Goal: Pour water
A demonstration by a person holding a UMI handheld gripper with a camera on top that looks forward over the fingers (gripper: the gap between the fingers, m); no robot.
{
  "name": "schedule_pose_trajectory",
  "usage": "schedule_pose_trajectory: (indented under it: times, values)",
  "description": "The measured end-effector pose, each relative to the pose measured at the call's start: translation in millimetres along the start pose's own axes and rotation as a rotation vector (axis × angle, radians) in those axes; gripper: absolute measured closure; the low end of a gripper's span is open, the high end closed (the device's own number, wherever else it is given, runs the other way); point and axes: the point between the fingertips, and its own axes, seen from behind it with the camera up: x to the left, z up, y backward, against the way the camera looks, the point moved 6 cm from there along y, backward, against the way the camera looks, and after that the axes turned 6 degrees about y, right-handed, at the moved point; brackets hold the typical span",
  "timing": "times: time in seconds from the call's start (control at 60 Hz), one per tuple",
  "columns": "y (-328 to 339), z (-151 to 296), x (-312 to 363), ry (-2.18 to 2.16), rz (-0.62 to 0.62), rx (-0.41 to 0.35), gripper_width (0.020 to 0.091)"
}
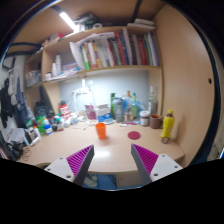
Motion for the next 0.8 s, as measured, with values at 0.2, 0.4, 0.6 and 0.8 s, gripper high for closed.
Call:
schedule_pose_trajectory:
  times: [0.2, 0.4, 0.6, 0.8]
  values:
    - [-70.7, -22.3, -139.2, -0.001, -0.141, -0.008, 0.0284]
    - [-164.9, -41.2, -258.9, 0.002, -0.259, -0.007, 0.0283]
    - [-246.2, -57.0, -311.3, 0.045, -0.272, -0.028, 0.0285]
    - [-303.5, -55.3, -326.3, 0.053, -0.238, -0.046, 0.0652]
